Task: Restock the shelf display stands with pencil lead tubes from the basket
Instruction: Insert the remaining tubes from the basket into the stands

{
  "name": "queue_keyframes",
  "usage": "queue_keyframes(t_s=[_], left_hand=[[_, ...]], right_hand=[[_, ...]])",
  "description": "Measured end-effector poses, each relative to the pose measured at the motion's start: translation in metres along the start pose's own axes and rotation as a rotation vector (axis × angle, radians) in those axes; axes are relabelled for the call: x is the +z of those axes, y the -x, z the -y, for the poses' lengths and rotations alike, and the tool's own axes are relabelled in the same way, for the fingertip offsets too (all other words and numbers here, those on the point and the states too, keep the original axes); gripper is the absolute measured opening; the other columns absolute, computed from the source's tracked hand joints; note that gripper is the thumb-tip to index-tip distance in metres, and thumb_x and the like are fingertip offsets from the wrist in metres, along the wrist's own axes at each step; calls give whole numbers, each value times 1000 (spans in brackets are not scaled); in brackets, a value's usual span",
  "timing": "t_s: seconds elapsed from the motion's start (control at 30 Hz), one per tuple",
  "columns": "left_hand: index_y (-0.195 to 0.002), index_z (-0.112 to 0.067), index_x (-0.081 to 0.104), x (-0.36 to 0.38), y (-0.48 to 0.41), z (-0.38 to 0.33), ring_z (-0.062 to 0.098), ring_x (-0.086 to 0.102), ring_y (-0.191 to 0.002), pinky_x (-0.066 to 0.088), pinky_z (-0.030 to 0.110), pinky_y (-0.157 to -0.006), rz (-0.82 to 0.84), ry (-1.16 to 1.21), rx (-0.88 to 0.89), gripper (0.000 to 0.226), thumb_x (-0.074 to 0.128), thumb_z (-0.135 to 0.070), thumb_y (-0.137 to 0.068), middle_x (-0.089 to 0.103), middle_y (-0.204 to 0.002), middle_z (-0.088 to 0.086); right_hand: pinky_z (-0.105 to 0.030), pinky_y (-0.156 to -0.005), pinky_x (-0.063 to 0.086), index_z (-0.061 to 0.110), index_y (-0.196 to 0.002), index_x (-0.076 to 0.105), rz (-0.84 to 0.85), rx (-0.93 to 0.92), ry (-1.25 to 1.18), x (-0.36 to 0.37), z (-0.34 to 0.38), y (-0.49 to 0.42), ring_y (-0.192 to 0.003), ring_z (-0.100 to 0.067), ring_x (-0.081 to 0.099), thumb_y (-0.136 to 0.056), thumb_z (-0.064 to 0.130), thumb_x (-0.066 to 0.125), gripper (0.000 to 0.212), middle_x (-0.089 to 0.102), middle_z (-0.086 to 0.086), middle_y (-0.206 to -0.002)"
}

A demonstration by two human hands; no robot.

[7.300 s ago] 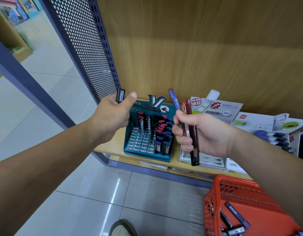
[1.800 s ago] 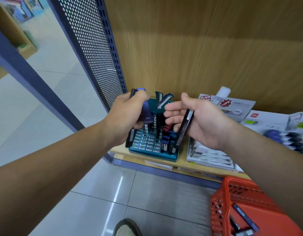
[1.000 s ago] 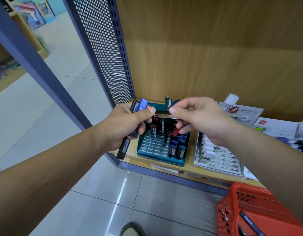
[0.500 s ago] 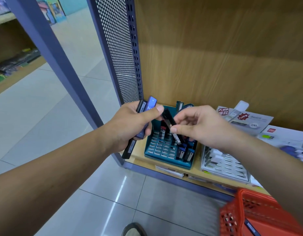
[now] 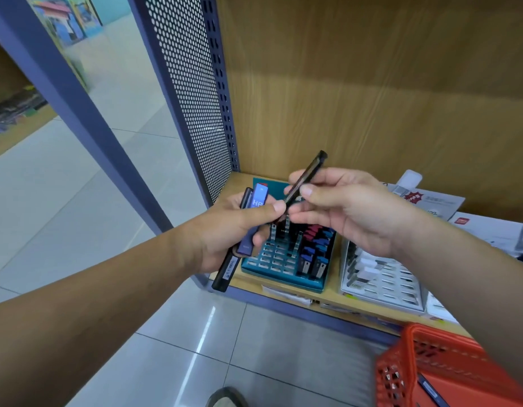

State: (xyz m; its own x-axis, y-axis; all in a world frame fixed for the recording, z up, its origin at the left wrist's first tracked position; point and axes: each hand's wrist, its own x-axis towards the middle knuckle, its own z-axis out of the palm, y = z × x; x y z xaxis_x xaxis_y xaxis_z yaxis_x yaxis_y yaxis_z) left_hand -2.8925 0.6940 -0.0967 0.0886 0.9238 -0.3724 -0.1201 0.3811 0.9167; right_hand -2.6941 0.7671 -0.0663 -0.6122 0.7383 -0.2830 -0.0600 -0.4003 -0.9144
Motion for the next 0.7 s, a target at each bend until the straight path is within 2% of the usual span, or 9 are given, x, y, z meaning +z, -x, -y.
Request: queue_keyframes(t_s=[0.03, 0.1, 0.23, 0.37, 0.47, 0.57, 0.63, 0.7], left_hand=[[-95, -18, 61, 0, -1, 0, 11, 39, -50, 37, 20, -45, -31, -14, 3, 21, 77, -31, -91, 45, -64, 5], [-93, -17, 60, 2, -3, 0, 13, 40, -48, 36, 21, -44, -111, -82, 10, 19, 74, -30, -93, 47, -57, 5], [-94, -13, 61, 6, -3, 4, 13, 47, -45, 38, 24, -43, -178, -316, 41, 22, 77, -28, -92, 52, -56, 5], [-94, -8, 64, 3, -5, 12, 12, 55, -46, 43, 25, -43, -275, -477, 86, 24, 77, -28, -93, 56, -59, 3], [-93, -10, 61, -5, -7, 17, 9, 55, -43, 43, 23, -41, -362, -500, 45, 21, 74, -27, -95, 56, -63, 6], [-94, -10, 61, -8, -8, 20, 6, 55, -40, 43, 21, -40, -369, -547, 14, 21, 73, -27, -96, 58, -62, 6], [-96, -6, 62, -7, -9, 23, 6, 55, -40, 43, 21, -40, -355, -573, 16, 23, 73, -26, -95, 57, -59, 4], [-96, -4, 63, -7, -10, 27, 7, 55, -40, 43, 22, -40, -345, -595, 16, 24, 74, -25, -95, 56, -58, 3]], right_hand=[[-33, -82, 63, -3, -113, 70, 1, 16, -29, 0, 3, 1, -93, -30, 75, -90, 9, 69, 26, 74, -25, -110], [-34, -82, 63, -5, -113, 68, -60, 22, -95, -2, 7, 0, -95, -32, 76, -92, 14, 70, 29, 76, -22, -101], [-33, -72, 64, -8, -121, 61, -225, 31, -18, -7, 7, -6, -81, -30, 77, -93, 16, 75, 40, 73, -19, -84], [-30, -72, 65, -3, -110, 66, -336, 20, 251, -12, 5, -6, -80, -27, 79, -91, 7, 78, 25, 76, -21, -92], [-31, -73, 65, 1, -100, 71, -321, -16, 462, -12, 1, -7, -79, -26, 79, -86, 4, 82, 18, 77, -19, -85], [-36, -74, 65, 11, -85, 76, -296, -70, 758, -7, -12, -13, -74, -24, 77, -82, 13, 87, 12, 77, -11, -75], [-27, -67, 57, 18, -77, 78, -299, -113, 957, -3, -26, -18, -66, -10, 70, -81, 21, 89, 12, 74, 0, -70], [-21, -63, 50, 21, -75, 78, -305, -115, 1032, -1, -41, -21, -63, -3, 63, -80, 24, 89, 13, 72, 7, -69]])
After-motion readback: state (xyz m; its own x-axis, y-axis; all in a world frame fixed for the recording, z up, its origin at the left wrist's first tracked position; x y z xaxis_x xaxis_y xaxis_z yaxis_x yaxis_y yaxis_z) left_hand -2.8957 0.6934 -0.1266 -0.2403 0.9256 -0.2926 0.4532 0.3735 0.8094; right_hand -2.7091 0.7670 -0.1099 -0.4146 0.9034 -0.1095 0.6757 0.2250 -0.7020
